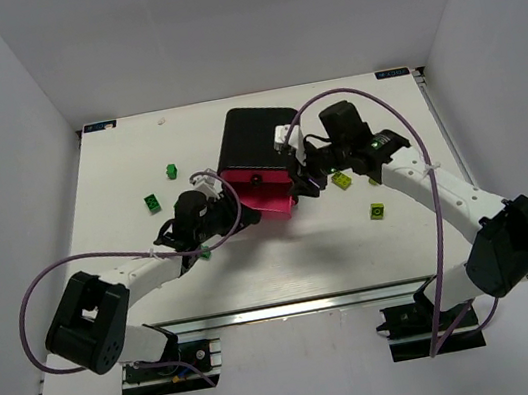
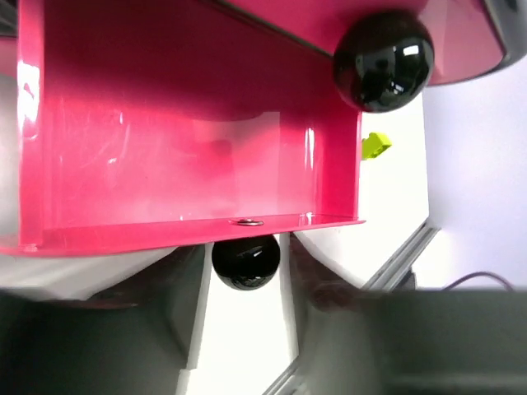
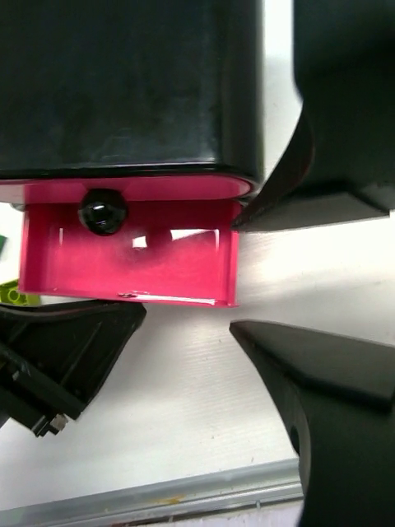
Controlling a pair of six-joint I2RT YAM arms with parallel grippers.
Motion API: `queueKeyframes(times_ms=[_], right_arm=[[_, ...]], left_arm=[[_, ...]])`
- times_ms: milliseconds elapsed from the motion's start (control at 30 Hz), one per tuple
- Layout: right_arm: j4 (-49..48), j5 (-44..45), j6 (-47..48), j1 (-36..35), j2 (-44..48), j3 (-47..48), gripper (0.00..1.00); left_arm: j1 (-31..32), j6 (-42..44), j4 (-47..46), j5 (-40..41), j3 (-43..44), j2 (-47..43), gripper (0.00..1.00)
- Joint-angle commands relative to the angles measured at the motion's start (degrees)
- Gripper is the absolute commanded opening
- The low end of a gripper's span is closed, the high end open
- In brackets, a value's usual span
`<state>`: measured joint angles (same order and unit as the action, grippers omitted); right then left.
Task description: Sort the legos into containers by color
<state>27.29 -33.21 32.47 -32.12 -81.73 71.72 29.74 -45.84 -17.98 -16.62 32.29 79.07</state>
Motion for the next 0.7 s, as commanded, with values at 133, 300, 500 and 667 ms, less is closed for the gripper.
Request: queueKeyframes(times_ms=[133, 300, 500, 667], right_arm=[[0.7, -0.2, -6.3, 4.3, 4.6, -1.1, 0.72], [0.1, 4.3, -11.5, 8.8, 9.0, -5.4, 0.73], [-2.2, 11.7, -18.4, 15.4, 6.9, -11.0, 0.64], [-2.9, 17.2, -18.8, 16.2, -5.9, -8.7, 0.72]], left_arm=[[-0.1, 3.6, 5.9, -3.0, 2.4, -2.3, 0.85], [-0.1, 7.5, 16.8, -0.1, 5.2, -11.0, 0.87], [-0.1, 10.4, 33.0, 8.9, 6.5, -25.5, 0.84], [-0.1, 8.4, 43.2, 20.5, 6.5, -34.5, 0.75]])
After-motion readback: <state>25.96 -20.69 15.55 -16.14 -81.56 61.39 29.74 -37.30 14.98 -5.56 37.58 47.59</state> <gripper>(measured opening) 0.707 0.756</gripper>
